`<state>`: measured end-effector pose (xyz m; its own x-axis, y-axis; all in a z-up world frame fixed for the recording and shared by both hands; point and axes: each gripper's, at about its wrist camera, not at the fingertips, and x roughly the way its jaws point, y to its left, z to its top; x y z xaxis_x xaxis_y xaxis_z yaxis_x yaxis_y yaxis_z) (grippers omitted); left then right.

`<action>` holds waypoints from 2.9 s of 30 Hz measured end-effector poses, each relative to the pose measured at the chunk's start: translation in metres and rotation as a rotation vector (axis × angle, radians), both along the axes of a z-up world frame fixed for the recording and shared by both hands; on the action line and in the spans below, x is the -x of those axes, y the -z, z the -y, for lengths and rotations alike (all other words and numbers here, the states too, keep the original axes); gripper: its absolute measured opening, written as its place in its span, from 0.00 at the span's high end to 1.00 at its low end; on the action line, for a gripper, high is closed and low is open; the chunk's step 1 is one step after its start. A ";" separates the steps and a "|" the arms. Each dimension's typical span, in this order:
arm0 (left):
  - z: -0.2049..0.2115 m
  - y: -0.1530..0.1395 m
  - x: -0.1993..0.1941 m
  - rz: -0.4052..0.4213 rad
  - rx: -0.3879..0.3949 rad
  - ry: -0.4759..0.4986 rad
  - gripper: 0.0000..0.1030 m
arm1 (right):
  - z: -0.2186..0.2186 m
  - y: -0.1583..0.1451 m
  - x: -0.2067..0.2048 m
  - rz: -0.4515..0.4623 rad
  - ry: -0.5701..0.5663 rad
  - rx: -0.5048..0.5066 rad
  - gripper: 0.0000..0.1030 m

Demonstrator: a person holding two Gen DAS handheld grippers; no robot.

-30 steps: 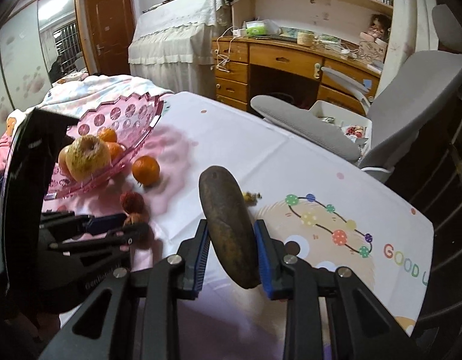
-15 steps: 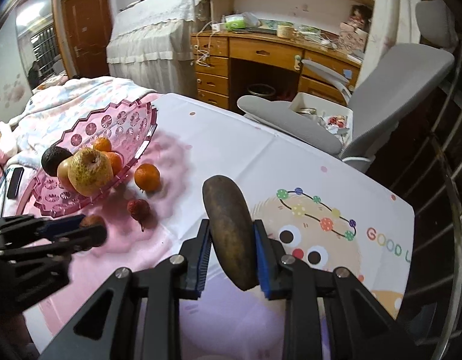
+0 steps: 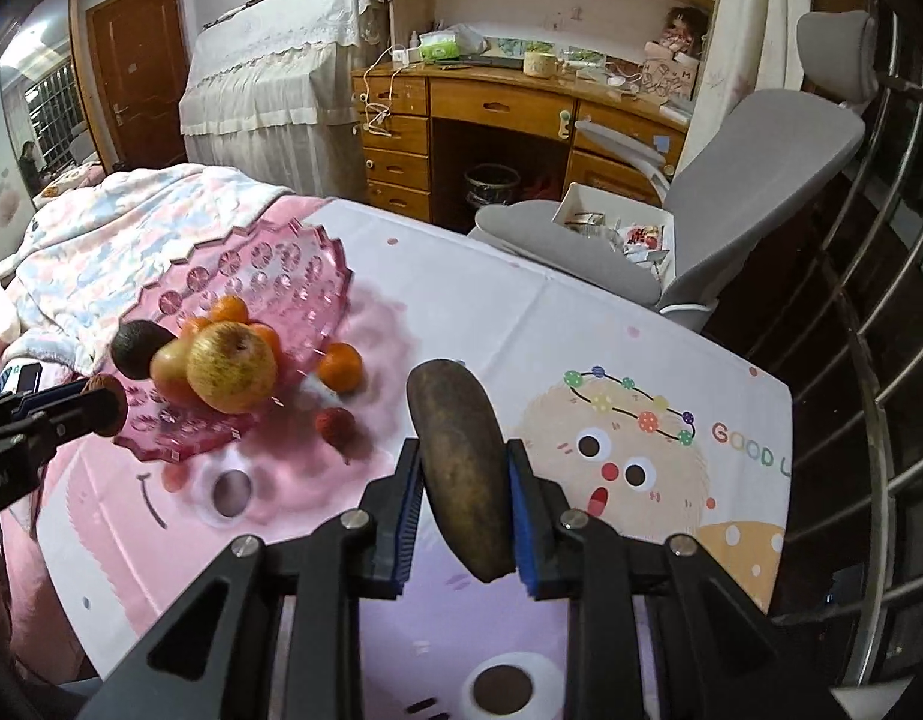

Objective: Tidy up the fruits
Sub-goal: 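Grasp a red lychee with the left tool while the right tool holds the banana, then carry the lychee and banana over the bowl and open both tools, then move both tools toward the last lychee and the tangerine beside the bowl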

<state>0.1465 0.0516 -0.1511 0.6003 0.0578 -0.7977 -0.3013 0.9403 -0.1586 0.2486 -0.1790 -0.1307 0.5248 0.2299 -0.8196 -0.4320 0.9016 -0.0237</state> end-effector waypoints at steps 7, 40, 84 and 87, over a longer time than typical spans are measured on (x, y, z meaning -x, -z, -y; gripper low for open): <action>-0.039 -0.009 0.002 0.001 0.021 0.115 0.76 | -0.040 -0.034 0.016 0.036 0.045 -0.010 0.75; -0.119 0.051 -0.046 -0.069 0.100 0.552 0.76 | -0.203 0.016 -0.057 -0.151 0.103 -0.273 0.75; -0.017 -0.014 0.011 -0.121 0.133 0.120 0.18 | -0.037 -0.008 0.015 -0.170 0.028 -0.174 0.37; -0.001 -0.009 0.014 -0.132 0.135 0.093 0.18 | -0.027 -0.003 0.015 -0.154 -0.029 -0.144 0.37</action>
